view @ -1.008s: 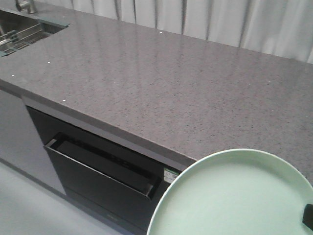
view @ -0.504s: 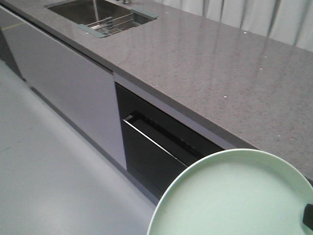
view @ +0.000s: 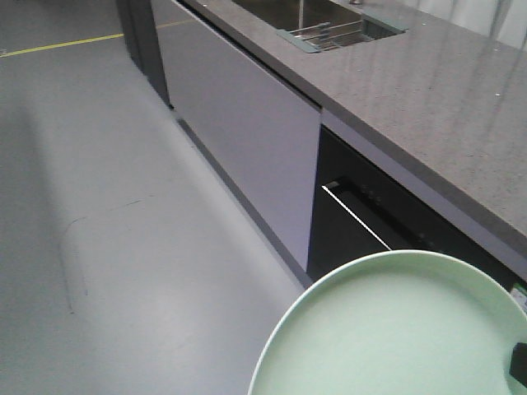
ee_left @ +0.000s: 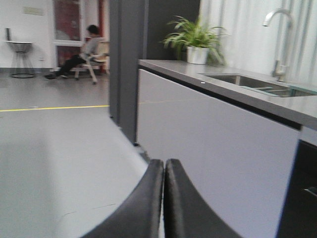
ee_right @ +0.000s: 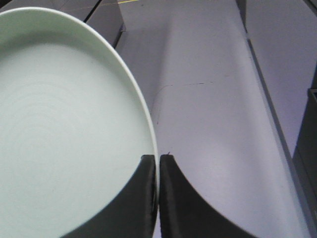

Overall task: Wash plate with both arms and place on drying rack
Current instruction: 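Hold the plate in the right gripper while the base turns away, then carry the plate in the right gripper while driving down the aisle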

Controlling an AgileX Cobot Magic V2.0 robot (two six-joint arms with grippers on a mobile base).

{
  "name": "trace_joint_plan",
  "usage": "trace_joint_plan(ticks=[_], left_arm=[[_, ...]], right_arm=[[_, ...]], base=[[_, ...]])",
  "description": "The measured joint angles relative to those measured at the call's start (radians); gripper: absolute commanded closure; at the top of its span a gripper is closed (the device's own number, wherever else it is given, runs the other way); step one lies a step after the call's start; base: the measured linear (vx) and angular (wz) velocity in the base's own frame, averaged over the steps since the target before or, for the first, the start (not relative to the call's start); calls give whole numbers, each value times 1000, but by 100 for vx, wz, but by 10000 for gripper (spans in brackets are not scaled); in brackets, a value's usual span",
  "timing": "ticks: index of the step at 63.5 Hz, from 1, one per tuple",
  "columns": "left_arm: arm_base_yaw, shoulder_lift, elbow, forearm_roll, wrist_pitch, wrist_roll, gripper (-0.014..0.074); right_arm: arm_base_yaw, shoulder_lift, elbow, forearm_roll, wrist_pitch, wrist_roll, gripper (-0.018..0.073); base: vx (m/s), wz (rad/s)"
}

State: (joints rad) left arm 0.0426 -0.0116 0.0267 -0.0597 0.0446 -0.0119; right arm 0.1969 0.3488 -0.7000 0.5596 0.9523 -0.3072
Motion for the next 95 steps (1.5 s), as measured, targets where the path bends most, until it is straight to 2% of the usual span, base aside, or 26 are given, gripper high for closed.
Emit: trace_joint_plan(ticks=[43, 95], left_arm=[[0, 0, 0, 0, 0, 0, 603], [0, 0, 0, 0, 0, 0, 603]], right_arm=[[0, 0, 0, 0, 0, 0, 561], [0, 0, 0, 0, 0, 0, 561]], base=[[-7, 53], [7, 23]])
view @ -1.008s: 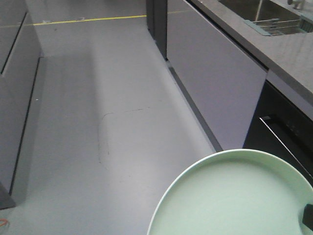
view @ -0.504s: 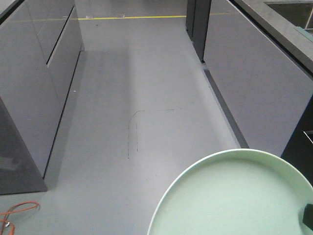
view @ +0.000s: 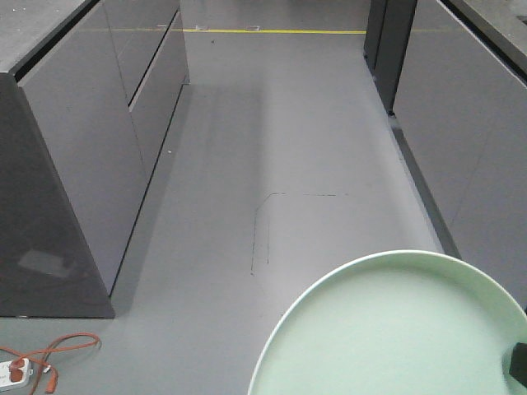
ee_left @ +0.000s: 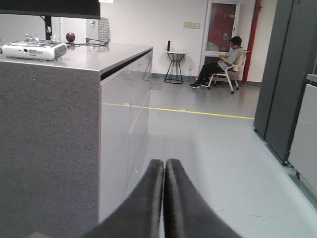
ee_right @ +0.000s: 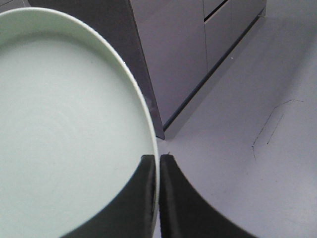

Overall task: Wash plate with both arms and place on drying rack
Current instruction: 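Carry the plate in the right gripper while driving down the aisle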

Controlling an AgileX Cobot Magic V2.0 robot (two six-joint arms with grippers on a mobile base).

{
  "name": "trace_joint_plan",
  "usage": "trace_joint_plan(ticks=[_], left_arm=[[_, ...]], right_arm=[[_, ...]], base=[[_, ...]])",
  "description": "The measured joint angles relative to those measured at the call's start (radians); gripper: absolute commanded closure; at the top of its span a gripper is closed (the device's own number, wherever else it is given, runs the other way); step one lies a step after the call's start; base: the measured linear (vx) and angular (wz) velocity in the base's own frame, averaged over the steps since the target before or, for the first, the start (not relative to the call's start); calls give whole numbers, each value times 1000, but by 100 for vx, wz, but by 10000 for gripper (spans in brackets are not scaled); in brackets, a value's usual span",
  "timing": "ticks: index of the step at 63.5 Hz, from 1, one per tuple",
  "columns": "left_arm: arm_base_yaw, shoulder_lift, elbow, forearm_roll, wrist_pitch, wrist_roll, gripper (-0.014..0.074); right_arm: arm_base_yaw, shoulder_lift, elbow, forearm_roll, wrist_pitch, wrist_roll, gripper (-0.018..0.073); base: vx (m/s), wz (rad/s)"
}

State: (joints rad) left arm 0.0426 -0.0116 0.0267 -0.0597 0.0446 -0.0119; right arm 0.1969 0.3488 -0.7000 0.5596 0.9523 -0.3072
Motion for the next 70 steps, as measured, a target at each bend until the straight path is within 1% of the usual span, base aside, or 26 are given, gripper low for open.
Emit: trace_joint_plan(ticks=[10, 34, 70], left_arm=[[-14, 0, 0, 0, 0, 0, 603], [-14, 0, 0, 0, 0, 0, 603], [-14, 0, 0, 0, 0, 0, 603]], right_arm=[[0, 0, 0, 0, 0, 0, 561], [0, 0, 0, 0, 0, 0, 561], [0, 0, 0, 0, 0, 0, 561]], base=[[14, 12], [19, 6], [29, -4]])
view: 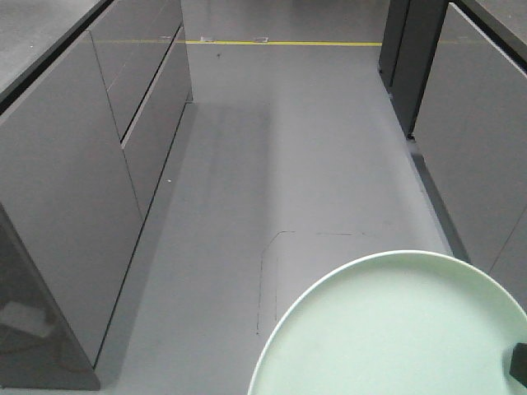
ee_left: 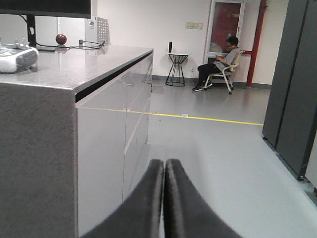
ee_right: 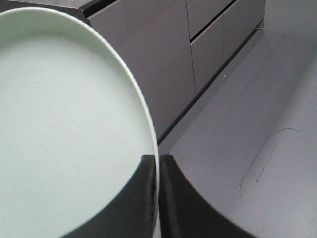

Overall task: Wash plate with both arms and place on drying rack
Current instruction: 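Carry the plate in the right gripper while driving down the aisle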

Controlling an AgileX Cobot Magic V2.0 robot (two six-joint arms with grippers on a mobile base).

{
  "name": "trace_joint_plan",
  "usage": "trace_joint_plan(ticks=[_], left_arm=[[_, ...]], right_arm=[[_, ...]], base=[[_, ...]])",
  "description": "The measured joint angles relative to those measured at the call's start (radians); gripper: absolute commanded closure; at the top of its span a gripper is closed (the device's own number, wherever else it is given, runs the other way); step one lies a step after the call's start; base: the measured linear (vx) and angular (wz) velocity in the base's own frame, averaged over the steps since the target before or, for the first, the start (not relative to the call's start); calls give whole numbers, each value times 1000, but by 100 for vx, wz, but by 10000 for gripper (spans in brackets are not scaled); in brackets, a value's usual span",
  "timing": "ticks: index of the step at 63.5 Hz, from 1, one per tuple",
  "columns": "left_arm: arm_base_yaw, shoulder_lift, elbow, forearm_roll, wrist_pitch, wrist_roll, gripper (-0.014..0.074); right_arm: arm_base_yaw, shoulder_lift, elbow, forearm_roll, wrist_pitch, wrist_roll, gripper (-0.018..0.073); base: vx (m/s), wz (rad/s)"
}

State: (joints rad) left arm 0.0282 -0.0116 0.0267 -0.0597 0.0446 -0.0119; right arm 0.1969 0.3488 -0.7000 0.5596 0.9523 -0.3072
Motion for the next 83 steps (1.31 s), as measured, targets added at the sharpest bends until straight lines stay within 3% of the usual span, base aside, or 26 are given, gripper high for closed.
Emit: trace_joint_plan(ticks=[83], left_arm=[[0, 0, 0, 0, 0, 0, 603]], right_arm=[[0, 0, 0, 0, 0, 0, 561]], base=[[34, -2]])
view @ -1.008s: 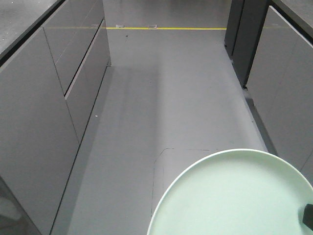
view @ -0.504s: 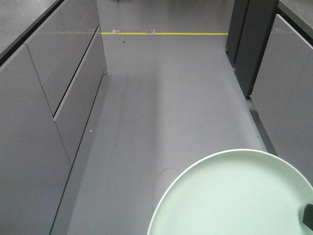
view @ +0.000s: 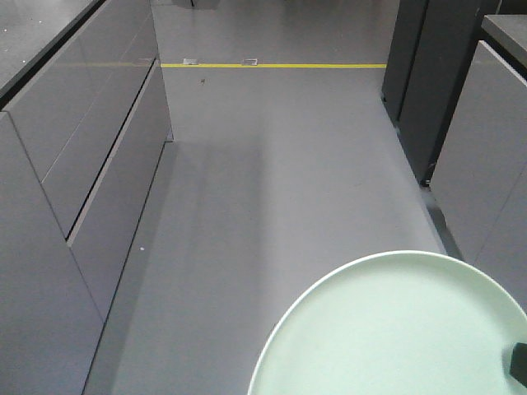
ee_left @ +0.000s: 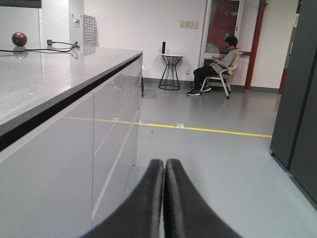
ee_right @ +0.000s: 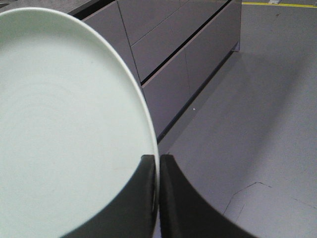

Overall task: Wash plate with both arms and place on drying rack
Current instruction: 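Carry the plate in the right gripper while driving down the aisle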

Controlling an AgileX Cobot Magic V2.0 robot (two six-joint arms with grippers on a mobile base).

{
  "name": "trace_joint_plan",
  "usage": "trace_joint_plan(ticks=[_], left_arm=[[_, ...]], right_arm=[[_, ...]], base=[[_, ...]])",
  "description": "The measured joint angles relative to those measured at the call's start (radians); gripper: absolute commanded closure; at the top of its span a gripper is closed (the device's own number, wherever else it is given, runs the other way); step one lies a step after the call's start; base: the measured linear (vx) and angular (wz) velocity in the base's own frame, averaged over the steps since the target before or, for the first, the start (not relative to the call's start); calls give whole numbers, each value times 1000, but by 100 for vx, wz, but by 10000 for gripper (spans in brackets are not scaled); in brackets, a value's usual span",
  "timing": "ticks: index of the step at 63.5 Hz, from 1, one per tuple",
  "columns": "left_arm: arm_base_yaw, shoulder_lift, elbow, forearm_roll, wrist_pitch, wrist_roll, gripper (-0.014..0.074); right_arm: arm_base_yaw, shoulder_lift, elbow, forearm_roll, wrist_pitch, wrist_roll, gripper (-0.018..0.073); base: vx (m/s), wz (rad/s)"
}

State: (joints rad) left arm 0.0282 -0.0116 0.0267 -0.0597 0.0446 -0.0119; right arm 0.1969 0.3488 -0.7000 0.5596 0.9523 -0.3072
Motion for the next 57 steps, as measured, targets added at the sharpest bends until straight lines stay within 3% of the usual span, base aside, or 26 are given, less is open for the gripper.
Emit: trace_joint_plan(ticks=[57], left_arm=[[0, 0, 0, 0, 0, 0, 603]], right_arm=[[0, 0, 0, 0, 0, 0, 561]], base=[[33, 3]])
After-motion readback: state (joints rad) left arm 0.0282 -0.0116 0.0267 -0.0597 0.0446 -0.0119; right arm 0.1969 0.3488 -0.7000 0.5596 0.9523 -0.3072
